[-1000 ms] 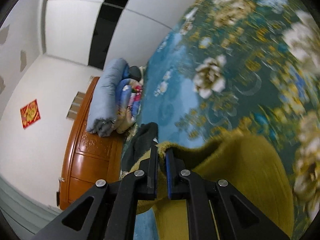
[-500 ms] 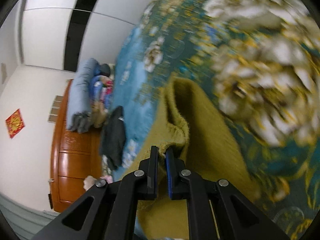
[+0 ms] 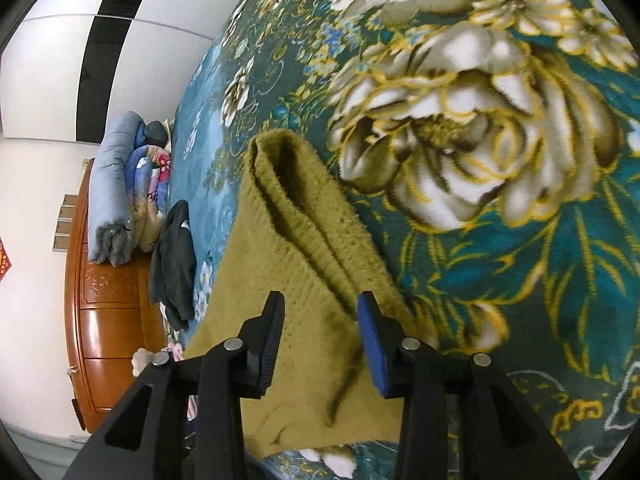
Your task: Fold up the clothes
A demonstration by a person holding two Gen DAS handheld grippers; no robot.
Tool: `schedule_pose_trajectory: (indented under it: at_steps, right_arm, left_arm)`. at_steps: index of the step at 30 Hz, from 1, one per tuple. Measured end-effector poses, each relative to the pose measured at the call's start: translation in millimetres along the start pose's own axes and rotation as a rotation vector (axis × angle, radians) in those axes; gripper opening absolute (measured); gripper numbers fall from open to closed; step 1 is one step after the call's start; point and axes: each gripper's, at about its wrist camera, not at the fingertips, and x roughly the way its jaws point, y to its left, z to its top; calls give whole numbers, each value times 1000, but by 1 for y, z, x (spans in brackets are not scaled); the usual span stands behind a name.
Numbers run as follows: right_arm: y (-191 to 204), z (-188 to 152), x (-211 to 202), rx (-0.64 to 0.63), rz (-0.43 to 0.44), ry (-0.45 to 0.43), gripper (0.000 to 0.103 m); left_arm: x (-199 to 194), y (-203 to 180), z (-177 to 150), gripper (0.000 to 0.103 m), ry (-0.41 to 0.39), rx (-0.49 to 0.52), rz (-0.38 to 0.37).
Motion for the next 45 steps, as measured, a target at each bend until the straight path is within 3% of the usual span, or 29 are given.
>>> schedule_pose_trajectory:
  at_steps: [4, 8, 11, 15, 17, 18, 22, 30, 33, 35, 38, 41, 45]
  right_arm:
    - [5, -14, -7, -20, 30, 34, 39]
    - [7, -36, 20, -38, 24, 122, 39]
    - [6, -49, 45, -27, 4, 153, 39]
    - [9, -52, 62, 11, 9, 124, 39]
    - [13, -53, 63, 40, 37, 111, 31]
    - [18, -53, 63, 33, 36, 110, 12]
    - [33, -52, 44, -36, 44, 85, 9]
    - [26, -57, 51, -10, 17, 115, 9]
    - [27, -55, 52, -9, 18, 117, 9]
    - [26, -54, 51, -3, 22, 112, 9]
    - [27, -54, 49, 3, 26, 108, 9]
    - [29, -56, 46, 2, 30, 101, 9]
    - [38, -60, 30, -19, 47, 78, 9]
  left_arm:
    - [-5, 31, 7, 56, -42, -198, -24]
    - [7, 66, 5, 56, -62, -427, -59]
    - [11, 75, 0, 56, -74, -484, -43]
    - [10, 86, -3, 56, -96, -541, -51]
    - [15, 92, -7, 56, -75, -573, -69]
    - [18, 93, -8, 56, -62, -585, -80]
    - [27, 92, -8, 56, -16, -583, -74]
    - [62, 92, -3, 56, 97, -597, -37]
    - [60, 89, -4, 52, 94, -583, -37]
    - [59, 87, -4, 35, 92, -574, -38]
    - [58, 84, -4, 17, 89, -560, -38]
    - [54, 79, -5, 11, 82, -542, -37]
    - [41, 66, -11, 11, 94, -500, -43]
